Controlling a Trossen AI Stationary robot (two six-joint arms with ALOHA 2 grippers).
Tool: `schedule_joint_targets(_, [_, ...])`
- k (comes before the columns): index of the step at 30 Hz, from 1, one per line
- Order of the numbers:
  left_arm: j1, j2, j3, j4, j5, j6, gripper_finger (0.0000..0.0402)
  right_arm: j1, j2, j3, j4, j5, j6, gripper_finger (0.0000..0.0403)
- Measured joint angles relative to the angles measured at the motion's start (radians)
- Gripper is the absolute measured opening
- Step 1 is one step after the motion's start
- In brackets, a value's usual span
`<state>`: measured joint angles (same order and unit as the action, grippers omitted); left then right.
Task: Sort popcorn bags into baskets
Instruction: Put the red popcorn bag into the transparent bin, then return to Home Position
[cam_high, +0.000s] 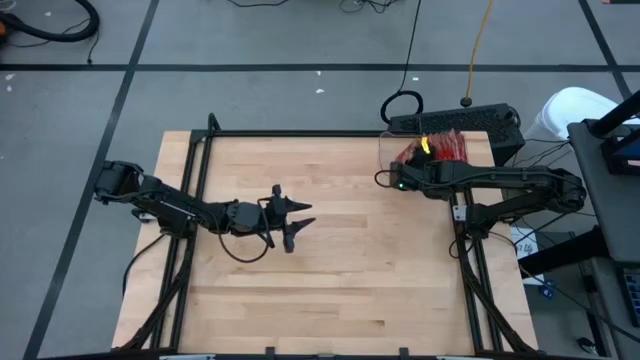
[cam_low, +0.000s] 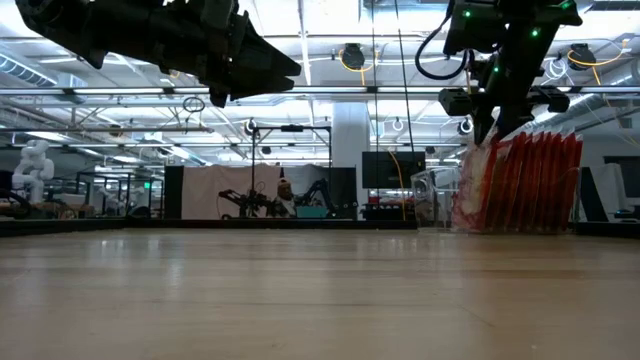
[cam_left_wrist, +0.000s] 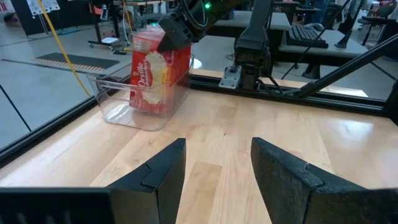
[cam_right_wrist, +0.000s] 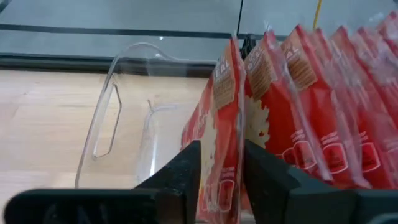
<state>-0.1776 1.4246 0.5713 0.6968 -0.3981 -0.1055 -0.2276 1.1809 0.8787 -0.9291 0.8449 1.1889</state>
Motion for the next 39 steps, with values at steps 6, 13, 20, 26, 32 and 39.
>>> schedule_joint_targets(6, [0.000, 0.000, 0.000, 0.000, 0.000, 0.000, 0.0186, 0.000, -0.014, 0.000, 0.022, 0.065, -0.046, 0.0125])
schedule_joint_targets(13, [0.000, 0.000, 0.000, 0.002, 0.000, 0.000, 0.0186, 0.000, -0.109, 0.000, 0.158, 0.105, -0.263, 0.0128])
schedule_joint_targets(20, [0.013, 0.000, 0.000, 0.006, 0.000, -0.005, 0.0186, 0.026, -0.194, 0.000, 0.428, 0.003, -0.637, 0.0128])
schedule_joint_targets(26, [0.036, -0.015, 0.000, 0.017, 0.029, 0.015, 0.0186, 0.109, -0.197, 0.000, 0.549, -0.138, -0.842, 0.0127])
schedule_joint_targets(32, [0.047, -0.075, 0.001, -0.011, 0.075, 0.054, 0.0159, 0.182, -0.195, -0.015, 0.655, -0.219, -0.942, 0.0103])
schedule_joint_targets(39, [0.053, -0.166, 0.001, -0.133, 0.076, 0.123, 0.0048, 0.260, -0.197, -0.127, 0.909, -0.328, -1.050, 0.0037])
